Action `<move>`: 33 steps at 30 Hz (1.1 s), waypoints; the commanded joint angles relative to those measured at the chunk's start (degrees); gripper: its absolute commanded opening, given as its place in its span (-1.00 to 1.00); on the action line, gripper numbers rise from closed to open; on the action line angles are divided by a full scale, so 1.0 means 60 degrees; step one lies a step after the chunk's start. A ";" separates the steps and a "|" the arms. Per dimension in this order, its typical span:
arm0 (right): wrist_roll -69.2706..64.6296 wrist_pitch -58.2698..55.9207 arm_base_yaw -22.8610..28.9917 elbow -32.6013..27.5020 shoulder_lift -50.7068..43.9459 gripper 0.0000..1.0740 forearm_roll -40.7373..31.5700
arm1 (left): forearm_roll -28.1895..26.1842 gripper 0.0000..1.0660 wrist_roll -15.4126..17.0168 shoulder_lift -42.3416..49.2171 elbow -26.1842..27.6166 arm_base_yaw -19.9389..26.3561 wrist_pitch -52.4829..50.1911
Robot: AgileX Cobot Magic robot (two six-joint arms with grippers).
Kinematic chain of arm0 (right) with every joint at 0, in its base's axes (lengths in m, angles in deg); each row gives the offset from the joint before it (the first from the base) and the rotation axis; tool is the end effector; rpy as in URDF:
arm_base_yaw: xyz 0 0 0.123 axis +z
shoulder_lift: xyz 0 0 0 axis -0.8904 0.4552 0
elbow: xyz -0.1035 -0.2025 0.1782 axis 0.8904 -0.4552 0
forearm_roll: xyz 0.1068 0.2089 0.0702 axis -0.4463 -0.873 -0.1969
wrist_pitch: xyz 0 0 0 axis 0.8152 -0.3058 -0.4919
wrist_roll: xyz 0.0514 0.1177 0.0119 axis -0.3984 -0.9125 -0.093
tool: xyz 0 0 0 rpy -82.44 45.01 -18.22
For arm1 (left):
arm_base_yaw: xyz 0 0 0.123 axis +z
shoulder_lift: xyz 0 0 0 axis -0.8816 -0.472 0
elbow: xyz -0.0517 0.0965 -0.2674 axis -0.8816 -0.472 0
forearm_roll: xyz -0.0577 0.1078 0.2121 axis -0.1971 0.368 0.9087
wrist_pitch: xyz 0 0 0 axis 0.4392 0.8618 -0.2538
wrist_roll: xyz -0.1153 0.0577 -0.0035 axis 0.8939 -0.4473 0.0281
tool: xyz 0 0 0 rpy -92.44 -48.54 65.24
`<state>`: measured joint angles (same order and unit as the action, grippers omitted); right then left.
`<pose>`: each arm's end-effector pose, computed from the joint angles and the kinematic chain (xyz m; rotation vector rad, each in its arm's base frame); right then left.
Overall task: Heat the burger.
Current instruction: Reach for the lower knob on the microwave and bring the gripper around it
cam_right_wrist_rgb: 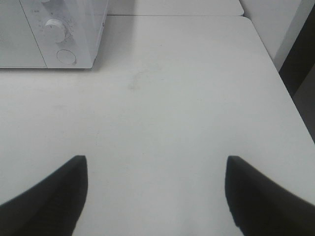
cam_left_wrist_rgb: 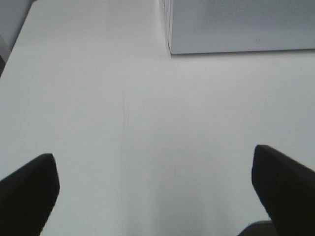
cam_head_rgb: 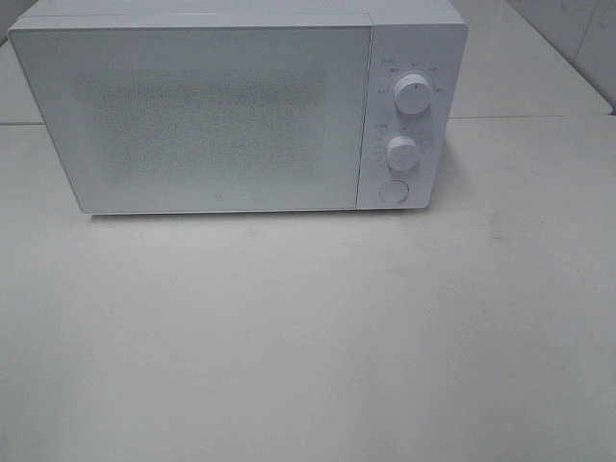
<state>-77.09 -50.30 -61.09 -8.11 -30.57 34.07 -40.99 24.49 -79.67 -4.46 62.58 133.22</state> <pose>0.0220 -0.0069 0.2641 0.0164 1.9778 -0.0298 0.0262 -0.0067 0.2596 0.0288 2.1112 -0.0439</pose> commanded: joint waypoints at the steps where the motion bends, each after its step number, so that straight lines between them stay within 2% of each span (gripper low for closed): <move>1: 0.0010 0.0019 -0.0086 -0.0029 -0.0277 0.40 -0.0029 | 0.0000 0.88 0.0057 0.0812 -0.0029 0.0010 -0.0067; 33: 0.0010 0.0019 -0.0086 -0.0029 -0.0248 0.40 -0.0029 | 0.0000 0.88 0.0038 0.0926 -0.0029 0.0010 -0.0067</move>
<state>-77.09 -50.30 -61.09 -8.11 -30.57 34.07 -40.99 24.49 -75.14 -4.46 62.58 133.22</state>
